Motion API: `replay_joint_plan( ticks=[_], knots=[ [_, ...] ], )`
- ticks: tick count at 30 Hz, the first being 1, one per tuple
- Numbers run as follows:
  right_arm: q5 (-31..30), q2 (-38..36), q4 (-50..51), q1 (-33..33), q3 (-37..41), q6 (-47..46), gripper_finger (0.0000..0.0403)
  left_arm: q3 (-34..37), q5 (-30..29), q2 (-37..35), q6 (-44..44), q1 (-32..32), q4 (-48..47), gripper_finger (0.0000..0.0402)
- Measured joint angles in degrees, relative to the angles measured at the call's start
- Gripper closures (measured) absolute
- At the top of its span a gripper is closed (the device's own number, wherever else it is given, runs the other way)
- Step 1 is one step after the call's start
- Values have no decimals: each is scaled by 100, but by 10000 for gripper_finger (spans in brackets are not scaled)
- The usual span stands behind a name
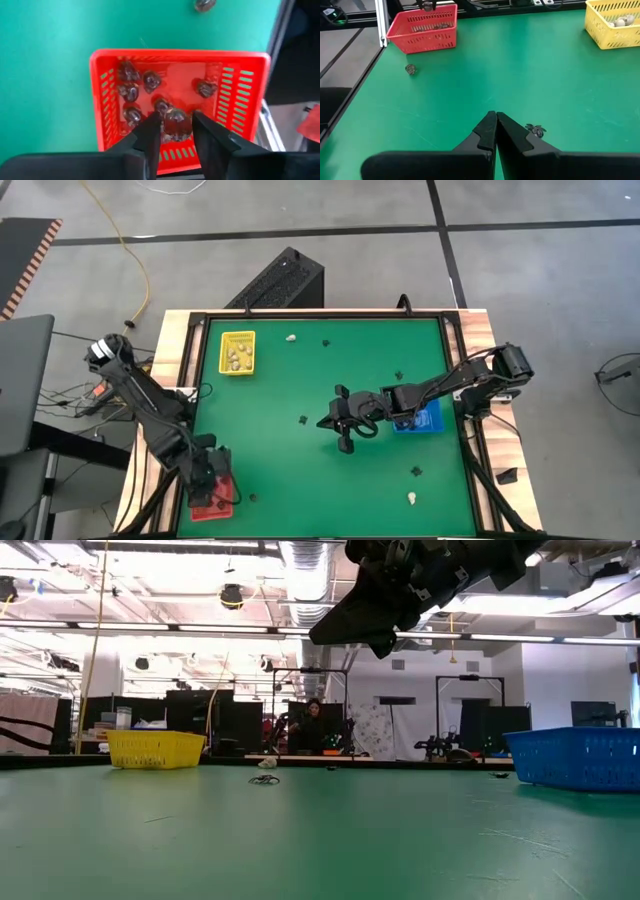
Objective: Sort Halloween decoration
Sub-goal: Put the black skull toy into the red bin
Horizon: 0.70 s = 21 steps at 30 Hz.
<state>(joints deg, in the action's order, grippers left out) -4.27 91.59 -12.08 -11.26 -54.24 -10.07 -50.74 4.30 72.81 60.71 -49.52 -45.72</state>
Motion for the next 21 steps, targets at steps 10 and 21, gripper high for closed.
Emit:
replay_joint_plan(
  ticks=[10, 21],
  knots=[
    [-1, 1, 1, -50, 0, -64, 362, -1, -70, 71, -339, 132, 84, 232],
    [-10, 1, -88, -146, 0, -343, 362, -205, -743, 769, -2716, 632, 2563, 232]
  ],
)
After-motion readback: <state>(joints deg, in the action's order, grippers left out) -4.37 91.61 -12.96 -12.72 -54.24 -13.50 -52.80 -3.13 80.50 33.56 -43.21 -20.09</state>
